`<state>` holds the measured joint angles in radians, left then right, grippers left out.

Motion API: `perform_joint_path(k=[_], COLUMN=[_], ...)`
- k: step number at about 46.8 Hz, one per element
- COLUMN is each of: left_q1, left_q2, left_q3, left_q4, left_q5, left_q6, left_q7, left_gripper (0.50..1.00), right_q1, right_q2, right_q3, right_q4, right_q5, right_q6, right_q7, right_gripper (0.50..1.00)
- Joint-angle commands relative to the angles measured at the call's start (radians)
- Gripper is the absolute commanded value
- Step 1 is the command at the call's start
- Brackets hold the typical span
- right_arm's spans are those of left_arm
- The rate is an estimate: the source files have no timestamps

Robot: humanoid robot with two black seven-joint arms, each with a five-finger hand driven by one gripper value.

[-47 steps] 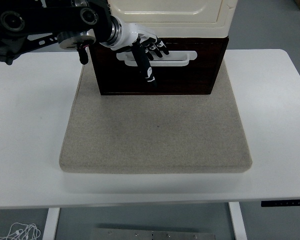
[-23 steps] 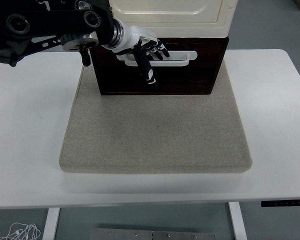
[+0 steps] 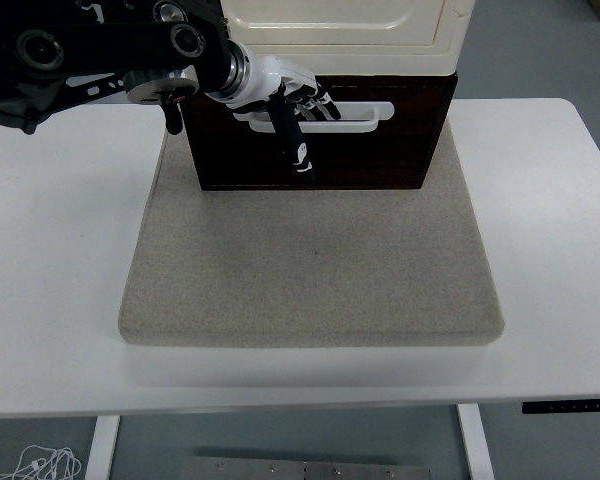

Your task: Open the drawer under the combination cabinet

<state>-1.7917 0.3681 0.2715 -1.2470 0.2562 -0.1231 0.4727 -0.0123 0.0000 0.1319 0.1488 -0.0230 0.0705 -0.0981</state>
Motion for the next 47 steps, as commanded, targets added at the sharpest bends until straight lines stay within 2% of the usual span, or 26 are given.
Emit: perform_joint_path(k=[1,47], left_q1=[0.0,-0.012], left_q2=[-0.008,0.02], left_q3=[-0.002,-0.058], left_q4=[-0.002,-0.005], left_q5=[0.0,-0.002], left_q6=[-0.018,-0.213], left_q7=[0.0,-0.003], left_gripper=[1.0,1.0], right_q1=[0.0,0.0], right_q2=[0.0,0.0], right_q3=[0.0,0.0], right_q4=[0.0,0.0], right_q5=[0.0,0.0], right_q6=[-0.001,-0.001], right_q7=[0.0,0.0], right_gripper=[0.926,0.926])
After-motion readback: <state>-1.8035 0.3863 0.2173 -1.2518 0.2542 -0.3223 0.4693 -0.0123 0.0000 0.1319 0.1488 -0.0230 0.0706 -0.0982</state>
